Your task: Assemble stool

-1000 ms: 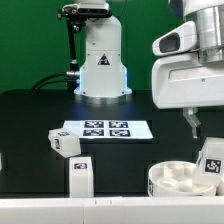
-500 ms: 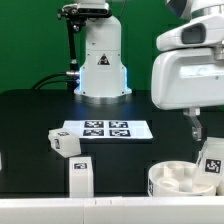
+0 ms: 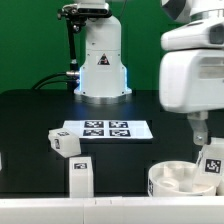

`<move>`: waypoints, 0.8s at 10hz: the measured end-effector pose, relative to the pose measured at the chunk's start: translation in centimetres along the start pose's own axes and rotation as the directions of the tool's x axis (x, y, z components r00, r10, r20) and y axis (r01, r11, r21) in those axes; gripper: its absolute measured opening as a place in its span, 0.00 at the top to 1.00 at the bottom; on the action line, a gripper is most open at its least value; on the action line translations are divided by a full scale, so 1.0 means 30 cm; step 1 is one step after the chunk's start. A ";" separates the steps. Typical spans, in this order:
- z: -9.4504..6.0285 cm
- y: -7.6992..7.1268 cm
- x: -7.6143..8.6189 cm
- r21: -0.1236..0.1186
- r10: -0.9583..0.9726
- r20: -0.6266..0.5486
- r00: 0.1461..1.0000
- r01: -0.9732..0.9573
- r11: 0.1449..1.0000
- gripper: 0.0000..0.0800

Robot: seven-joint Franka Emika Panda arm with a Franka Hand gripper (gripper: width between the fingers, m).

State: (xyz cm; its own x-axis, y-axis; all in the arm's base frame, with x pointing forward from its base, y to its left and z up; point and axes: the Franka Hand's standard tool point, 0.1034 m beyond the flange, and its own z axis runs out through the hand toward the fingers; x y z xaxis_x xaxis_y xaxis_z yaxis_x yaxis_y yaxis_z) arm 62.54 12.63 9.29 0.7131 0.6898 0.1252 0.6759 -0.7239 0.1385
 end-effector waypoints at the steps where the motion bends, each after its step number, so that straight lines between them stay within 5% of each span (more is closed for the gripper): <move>1: 0.009 0.003 -0.003 -0.003 -0.171 0.038 0.985 0.171 0.985 0.19; 3: 0.051 -0.021 -0.009 0.006 -0.358 0.105 0.928 0.359 0.933 0.19; 7: 0.089 0.000 -0.023 0.009 -0.356 0.116 0.927 0.357 0.934 0.19; 8: 0.090 0.002 -0.026 0.009 -0.355 0.117 0.927 0.357 0.934 0.34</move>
Offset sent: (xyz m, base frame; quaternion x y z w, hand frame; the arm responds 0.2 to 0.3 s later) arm 0.0020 0.0051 -0.0218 0.0050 -0.0023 -0.1370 0.9906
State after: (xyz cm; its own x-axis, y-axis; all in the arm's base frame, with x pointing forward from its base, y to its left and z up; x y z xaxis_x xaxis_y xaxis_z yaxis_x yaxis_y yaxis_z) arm 62.52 12.01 6.54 0.4431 0.8952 -0.0484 0.8875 -0.4304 0.1650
